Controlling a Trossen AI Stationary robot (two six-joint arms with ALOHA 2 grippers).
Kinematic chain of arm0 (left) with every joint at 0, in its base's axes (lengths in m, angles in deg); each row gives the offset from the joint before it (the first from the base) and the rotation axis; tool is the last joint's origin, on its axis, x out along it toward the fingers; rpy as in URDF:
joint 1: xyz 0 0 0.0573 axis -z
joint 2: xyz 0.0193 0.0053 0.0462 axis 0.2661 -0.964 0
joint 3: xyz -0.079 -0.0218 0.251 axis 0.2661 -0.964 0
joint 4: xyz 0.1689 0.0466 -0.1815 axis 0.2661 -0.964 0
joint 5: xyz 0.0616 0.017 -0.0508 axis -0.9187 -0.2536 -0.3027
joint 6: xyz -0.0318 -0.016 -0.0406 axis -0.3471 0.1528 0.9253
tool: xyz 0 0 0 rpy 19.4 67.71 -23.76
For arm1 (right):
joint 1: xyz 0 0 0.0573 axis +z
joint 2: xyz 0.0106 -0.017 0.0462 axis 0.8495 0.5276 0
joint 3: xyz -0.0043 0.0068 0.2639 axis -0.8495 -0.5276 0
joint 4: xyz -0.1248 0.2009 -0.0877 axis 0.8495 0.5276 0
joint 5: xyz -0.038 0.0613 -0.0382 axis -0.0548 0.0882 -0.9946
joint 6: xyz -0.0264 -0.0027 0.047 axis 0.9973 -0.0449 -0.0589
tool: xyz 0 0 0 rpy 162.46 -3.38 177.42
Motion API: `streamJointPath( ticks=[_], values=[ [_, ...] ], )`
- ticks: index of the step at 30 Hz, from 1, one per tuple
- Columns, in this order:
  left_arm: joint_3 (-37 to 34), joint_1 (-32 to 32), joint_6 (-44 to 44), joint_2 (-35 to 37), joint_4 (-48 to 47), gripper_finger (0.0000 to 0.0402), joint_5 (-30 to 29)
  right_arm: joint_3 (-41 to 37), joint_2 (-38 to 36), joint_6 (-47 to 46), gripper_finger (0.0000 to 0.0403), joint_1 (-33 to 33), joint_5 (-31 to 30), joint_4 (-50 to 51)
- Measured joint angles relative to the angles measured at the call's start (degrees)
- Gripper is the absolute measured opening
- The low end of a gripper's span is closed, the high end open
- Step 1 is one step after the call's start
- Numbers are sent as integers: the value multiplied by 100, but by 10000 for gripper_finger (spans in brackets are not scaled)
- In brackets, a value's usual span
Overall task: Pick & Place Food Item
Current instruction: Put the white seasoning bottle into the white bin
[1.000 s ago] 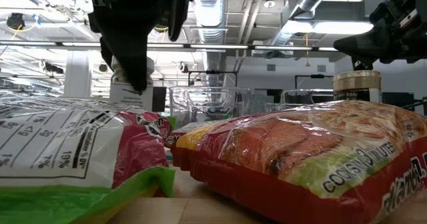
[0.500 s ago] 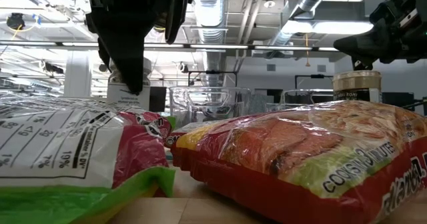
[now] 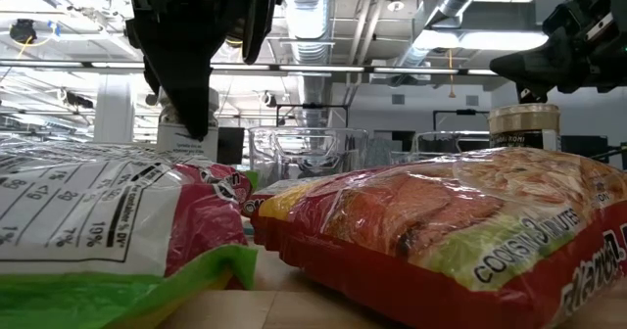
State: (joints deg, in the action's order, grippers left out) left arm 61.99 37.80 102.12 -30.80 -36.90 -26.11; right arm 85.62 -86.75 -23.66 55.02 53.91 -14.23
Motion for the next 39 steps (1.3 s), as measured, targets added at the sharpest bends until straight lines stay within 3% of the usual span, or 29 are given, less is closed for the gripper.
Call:
streamJointPath(
  ticks=[6,14,23,29,39],
  values=[
    [4,0,2,2,0,194,-2,0,0,-2,0,-1,0,1],
    [4,0,2,2,2,223,-28,0,0,-1,0,0,0,1],
    [4,9,4,7,9,194,-26,0,0,0,0,0,0,1],
    [4,9,6,7,4,224,-22,0,0,0,0,0,0,1],
    [4,6,35,7,7,193,27,0,0,-1,0,0,0,1]
  ],
)
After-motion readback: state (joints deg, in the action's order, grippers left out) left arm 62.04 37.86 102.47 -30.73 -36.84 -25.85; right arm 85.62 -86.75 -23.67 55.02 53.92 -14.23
